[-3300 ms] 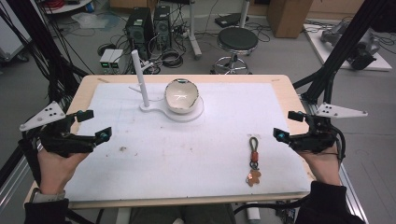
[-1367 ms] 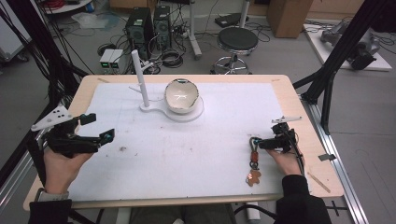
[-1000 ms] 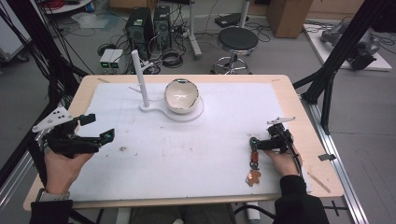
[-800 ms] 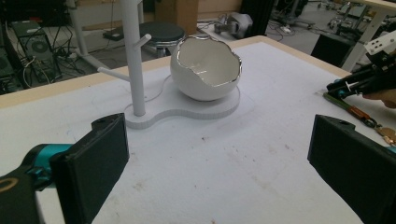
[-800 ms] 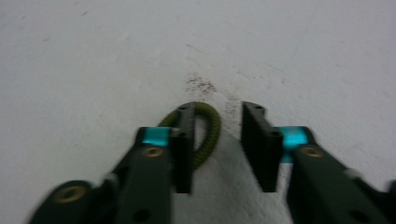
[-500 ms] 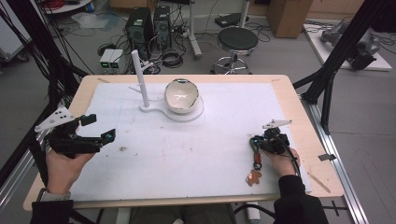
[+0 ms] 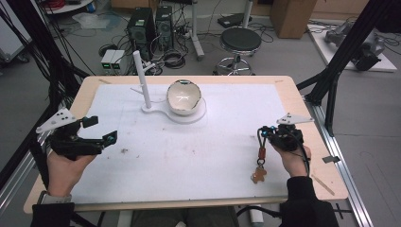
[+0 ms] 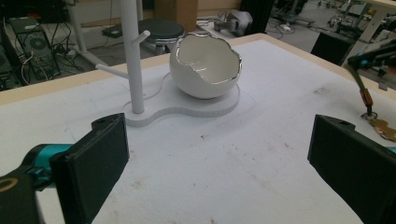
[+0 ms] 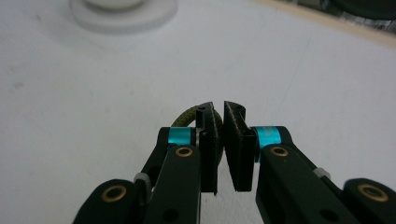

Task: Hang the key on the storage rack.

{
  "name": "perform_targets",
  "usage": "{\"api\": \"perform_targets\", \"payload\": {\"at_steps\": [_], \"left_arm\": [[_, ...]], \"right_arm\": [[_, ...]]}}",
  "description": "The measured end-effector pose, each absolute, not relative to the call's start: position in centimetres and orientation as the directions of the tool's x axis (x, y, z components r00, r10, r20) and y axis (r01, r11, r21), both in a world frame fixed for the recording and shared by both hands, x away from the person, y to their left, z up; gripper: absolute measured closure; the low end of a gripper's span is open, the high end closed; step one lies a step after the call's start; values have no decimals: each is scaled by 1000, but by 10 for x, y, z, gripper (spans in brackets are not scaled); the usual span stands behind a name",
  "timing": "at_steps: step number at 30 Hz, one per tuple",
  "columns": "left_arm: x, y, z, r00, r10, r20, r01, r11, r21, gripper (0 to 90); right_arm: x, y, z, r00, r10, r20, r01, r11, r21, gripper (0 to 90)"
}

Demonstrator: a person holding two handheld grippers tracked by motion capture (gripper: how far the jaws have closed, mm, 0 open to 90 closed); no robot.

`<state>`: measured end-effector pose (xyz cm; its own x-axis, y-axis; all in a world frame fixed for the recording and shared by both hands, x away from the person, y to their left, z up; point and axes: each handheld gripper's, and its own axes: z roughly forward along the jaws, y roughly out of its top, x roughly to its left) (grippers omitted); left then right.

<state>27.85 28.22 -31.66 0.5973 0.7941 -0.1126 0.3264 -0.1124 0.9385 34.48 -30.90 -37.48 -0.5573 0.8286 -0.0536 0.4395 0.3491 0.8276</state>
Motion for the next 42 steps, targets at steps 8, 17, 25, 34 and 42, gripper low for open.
{"api": "perform_targets", "payload": {"at_steps": [8,17,25,34,42], "left_arm": [[278,283,-315,601,791,-116,324,-108,940,58],[274,276,-309,636,761,-124,310,-105,945,58],[274,279,-310,633,764,-127,312,-102,945,58],[263,286,-311,641,755,-137,325,-105,940,58],[251,294,-314,610,782,-132,329,-97,939,58]], "right_arm": [[321,-315,-309,-544,837,-60,298,259,919,848],[318,-305,-268,-582,800,-143,242,339,909,848],[327,-283,-257,-628,761,-162,206,363,909,848],[355,-232,-256,-666,725,-174,190,391,901,848],[377,-178,-258,-710,688,-148,191,391,900,848]]}}
